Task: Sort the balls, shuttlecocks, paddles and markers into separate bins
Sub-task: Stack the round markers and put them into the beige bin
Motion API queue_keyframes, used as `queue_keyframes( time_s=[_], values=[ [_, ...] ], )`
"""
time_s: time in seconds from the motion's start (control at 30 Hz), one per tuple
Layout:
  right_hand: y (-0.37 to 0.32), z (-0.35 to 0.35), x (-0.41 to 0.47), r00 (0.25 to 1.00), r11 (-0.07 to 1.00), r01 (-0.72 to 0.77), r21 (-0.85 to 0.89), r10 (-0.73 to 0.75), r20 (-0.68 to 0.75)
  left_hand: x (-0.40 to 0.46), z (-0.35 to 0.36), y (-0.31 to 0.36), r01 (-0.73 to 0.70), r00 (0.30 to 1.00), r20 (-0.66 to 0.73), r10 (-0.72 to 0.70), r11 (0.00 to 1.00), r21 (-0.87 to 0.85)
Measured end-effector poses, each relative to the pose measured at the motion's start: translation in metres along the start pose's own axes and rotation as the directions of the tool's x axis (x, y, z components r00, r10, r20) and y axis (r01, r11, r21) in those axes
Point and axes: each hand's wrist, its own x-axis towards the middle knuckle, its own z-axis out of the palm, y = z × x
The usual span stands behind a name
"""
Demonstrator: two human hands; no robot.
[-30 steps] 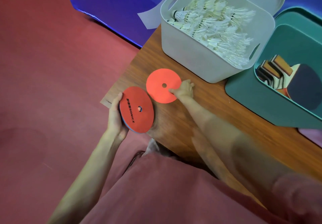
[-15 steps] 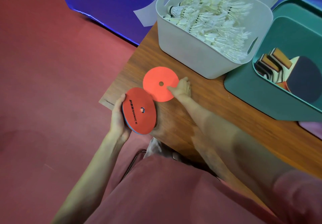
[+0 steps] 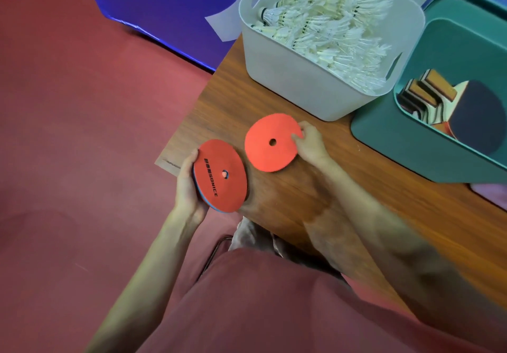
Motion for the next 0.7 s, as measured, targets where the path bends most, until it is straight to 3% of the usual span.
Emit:
queue_keyframes(
  time_s=[0.1,0.17,0.3,0.4,0.5,0.6,0.7],
  values=[
    [0.020,-0.039,-0.038,0.999,0.965,0.033,0.259,-0.027,-0.027,0.002,0.011,-0.004,0.033,0.999,0.040,-0.035,0.999,0.040],
    [0.026,-0.063,-0.065,1.000,0.886,0.004,0.464,-0.006,0.004,0.007,0.019,-0.010,0.062,0.996,0.065,-0.067,0.995,0.074],
    [0.041,-0.086,-0.105,0.981,0.672,-0.142,0.727,-0.004,0.195,0.007,0.052,-0.022,0.100,0.980,0.156,-0.124,0.983,0.154],
    [0.053,-0.086,-0.123,0.966,0.603,-0.176,0.778,-0.047,0.255,-0.002,0.085,-0.033,0.090,0.959,0.245,-0.143,0.973,0.214],
    [0.065,-0.086,-0.135,0.969,0.662,-0.194,0.724,0.015,0.246,-0.012,0.117,-0.050,0.099,0.948,0.267,-0.172,0.959,0.266],
    [0.086,-0.097,-0.149,0.982,0.733,-0.185,0.655,0.114,0.150,-0.028,0.146,-0.072,0.144,0.918,0.315,-0.243,0.941,0.305],
    [0.117,-0.116,-0.164,0.984,0.739,-0.164,0.654,0.172,0.052,-0.046,0.174,-0.101,0.135,0.878,0.391,-0.275,0.927,0.350]
  ],
)
